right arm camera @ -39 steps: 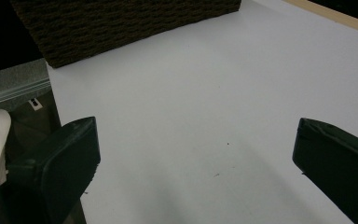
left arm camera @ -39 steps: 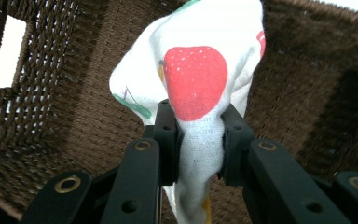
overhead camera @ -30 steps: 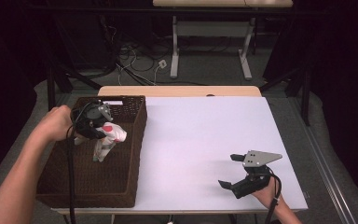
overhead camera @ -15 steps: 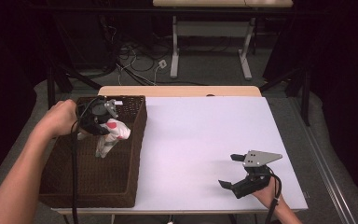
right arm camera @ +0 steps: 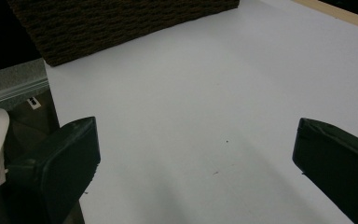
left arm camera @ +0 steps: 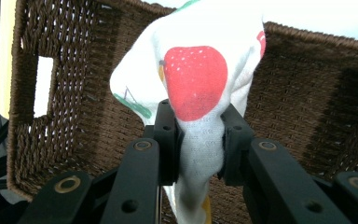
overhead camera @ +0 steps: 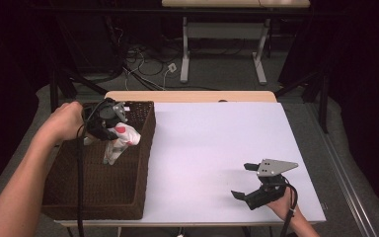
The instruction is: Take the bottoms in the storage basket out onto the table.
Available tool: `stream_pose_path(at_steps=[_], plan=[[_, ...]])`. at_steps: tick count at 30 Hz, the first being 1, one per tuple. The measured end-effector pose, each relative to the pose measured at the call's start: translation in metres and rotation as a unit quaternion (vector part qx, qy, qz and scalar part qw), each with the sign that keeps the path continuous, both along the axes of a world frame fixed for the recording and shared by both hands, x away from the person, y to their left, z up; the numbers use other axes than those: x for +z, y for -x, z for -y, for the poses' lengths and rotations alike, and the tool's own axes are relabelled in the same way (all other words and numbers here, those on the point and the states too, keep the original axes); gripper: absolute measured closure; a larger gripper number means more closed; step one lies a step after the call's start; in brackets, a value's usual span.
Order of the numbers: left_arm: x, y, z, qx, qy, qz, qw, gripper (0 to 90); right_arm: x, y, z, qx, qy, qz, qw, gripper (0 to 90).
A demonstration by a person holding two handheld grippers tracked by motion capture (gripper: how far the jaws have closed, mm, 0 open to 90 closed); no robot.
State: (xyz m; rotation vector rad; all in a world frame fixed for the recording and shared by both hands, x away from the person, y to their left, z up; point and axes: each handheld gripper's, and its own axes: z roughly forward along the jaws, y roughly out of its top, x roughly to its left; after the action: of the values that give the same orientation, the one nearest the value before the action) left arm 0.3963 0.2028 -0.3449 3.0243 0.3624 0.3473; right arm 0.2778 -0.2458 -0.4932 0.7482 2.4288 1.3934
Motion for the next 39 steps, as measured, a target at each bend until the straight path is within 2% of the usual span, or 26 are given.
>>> stream_pose_path(at_steps=[12, 21, 33, 39], plan=[[0.007, -0.001, 0.013, -0.011, -0.001, 0.0, 0.9999, 73.5, -0.001, -0.001, 0.0, 0.0, 0.0, 0.0, 1.0, 0.4], [0.014, 0.0, 0.026, -0.021, 0.002, 0.008, 0.9997, 73.5, -0.001, -0.001, 0.0, 0.0, -0.002, -0.001, 1.0, 0.4], [0.021, -0.001, 0.042, -0.039, 0.007, 0.004, 0.9992, 73.5, -0.001, 0.0, 0.0, 0.0, -0.002, -0.002, 1.0, 0.4], [0.021, -0.002, 0.05, -0.044, 0.0, 0.001, 0.999, 73.4, -0.001, 0.0, 0.0, -0.001, -0.003, 0.0, 1.0, 0.4]])
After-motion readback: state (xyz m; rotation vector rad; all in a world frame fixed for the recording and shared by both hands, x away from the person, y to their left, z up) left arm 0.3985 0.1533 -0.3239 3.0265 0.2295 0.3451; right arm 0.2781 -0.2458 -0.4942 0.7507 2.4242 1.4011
